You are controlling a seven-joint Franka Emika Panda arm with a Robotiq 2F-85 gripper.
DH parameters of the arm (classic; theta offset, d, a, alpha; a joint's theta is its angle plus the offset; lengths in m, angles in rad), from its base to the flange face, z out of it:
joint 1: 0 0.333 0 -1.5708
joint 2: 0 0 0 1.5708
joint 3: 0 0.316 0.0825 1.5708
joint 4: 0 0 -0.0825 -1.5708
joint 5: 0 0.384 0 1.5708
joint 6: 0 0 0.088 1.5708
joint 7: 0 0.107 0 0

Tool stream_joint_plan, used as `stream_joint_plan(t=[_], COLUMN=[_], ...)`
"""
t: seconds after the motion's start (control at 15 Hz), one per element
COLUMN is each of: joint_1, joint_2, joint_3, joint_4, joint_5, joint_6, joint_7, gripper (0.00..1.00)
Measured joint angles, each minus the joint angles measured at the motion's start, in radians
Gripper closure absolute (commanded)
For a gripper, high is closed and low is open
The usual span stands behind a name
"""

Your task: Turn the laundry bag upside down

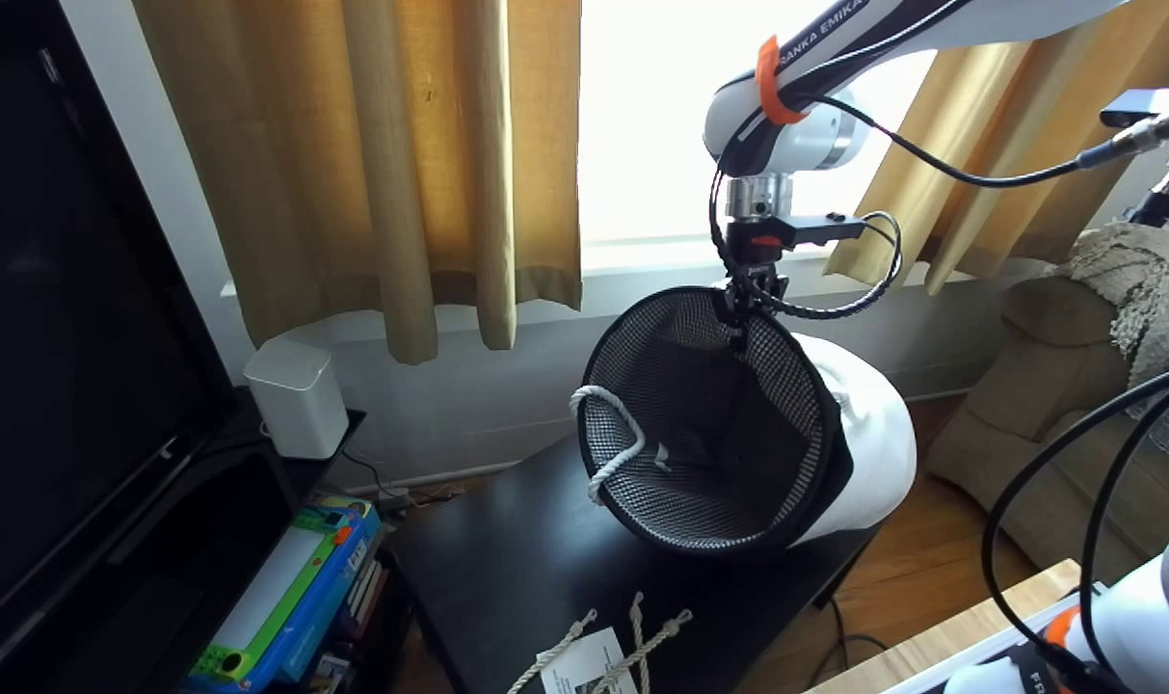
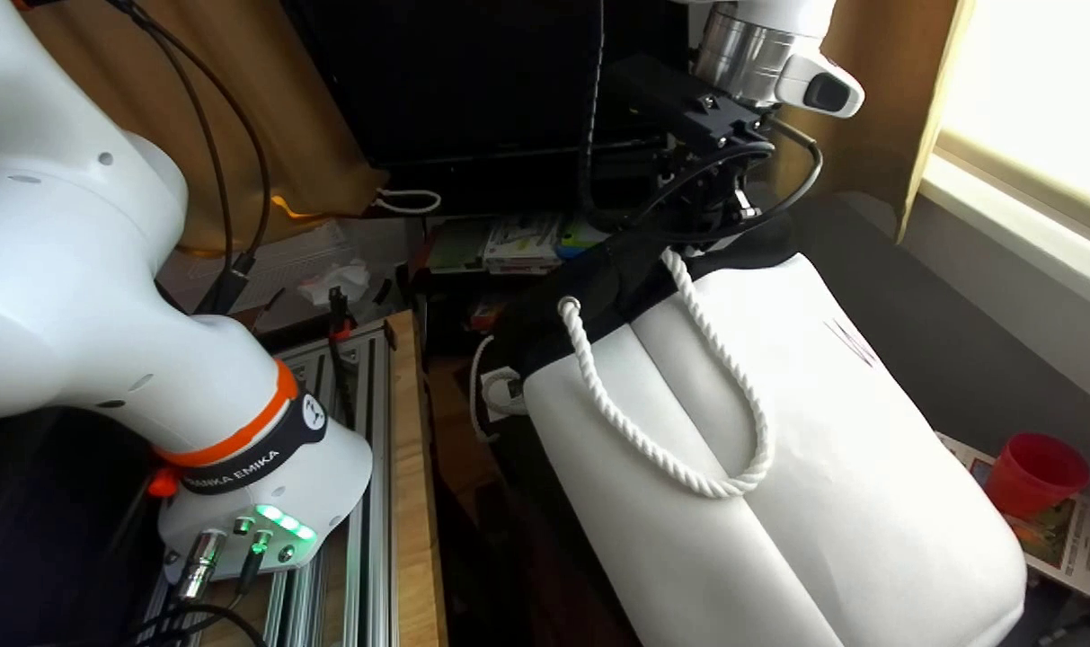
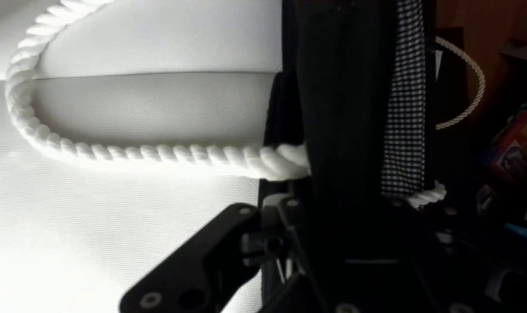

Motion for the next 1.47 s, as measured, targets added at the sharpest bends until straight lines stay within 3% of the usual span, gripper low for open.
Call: stream_joint_plan(t=[0.33,1.07,1.47], joint_1=[0.0,-0.011,-0.086], joint_2=[0.03,0.053,-0.043], joint_3=[0.002,0.001,-0.074], joint_4=[0.0,0.01,0.017], joint_5=[0.061,0.109,0.091], joint_6=[0.003,0.008,0.006], joint_7=[-0.028,-0.15,-0.233], gripper=[0.01,0.0,0.0])
